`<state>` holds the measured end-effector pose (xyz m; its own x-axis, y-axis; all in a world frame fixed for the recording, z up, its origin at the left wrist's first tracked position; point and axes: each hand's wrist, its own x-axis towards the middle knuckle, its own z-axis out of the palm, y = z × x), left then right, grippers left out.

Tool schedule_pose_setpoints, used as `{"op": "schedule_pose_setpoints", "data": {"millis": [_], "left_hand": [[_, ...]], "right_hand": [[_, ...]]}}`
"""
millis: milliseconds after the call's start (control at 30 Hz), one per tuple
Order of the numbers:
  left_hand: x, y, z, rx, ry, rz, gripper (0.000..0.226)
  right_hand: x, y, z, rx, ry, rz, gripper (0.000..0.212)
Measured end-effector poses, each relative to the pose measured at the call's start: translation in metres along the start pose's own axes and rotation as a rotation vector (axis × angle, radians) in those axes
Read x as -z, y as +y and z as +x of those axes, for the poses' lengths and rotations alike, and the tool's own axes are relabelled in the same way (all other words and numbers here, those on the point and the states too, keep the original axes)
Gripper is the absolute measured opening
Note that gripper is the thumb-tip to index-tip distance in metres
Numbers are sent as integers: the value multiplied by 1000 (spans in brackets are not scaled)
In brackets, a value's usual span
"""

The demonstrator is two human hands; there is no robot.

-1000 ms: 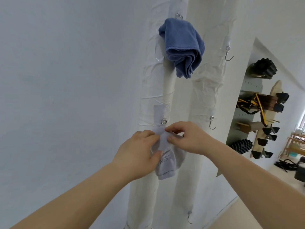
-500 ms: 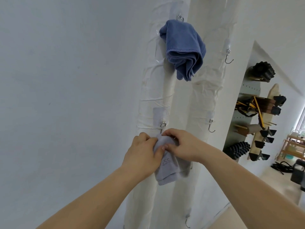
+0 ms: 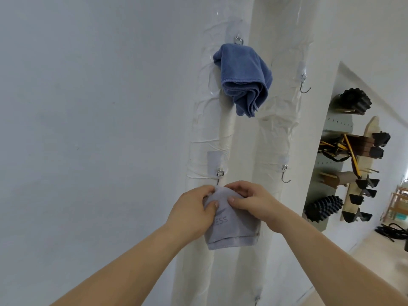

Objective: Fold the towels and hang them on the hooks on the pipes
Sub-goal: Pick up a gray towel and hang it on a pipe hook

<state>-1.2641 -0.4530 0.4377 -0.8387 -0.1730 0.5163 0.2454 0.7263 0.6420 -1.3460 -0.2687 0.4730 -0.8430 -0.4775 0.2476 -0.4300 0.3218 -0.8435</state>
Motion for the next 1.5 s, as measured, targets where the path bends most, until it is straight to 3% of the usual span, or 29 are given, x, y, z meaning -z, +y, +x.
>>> {"op": "schedule_pose_setpoints", "data": {"millis": [300,567,1000,1133,1300,1400,1500], "left_hand": [[-28,-5,-14,36,95,-90,47],[-2,-2,-11,51,23,-111,46],[17,7,-10,20,83,-9,46],[22,9,-15,-13,111,19,41],[25,16,-58,-197,223,43,17],[7,23,-95,-241,102,-93,12],[-25,24,-126,-222,-74,-169,8]], "right_hand": [[-29,24,-12,73,127,153,24],[-2,-7,-7,75,59,-208,34],[-2,-26,-5,63,32,-252,53],[1,-28,-8,125,111,-344,49],[-1,-17,-50,210,323,-392,42],[-9,1,-90,186,501,-407,35],[-20,26,-133,31,577,-383,26]]}}
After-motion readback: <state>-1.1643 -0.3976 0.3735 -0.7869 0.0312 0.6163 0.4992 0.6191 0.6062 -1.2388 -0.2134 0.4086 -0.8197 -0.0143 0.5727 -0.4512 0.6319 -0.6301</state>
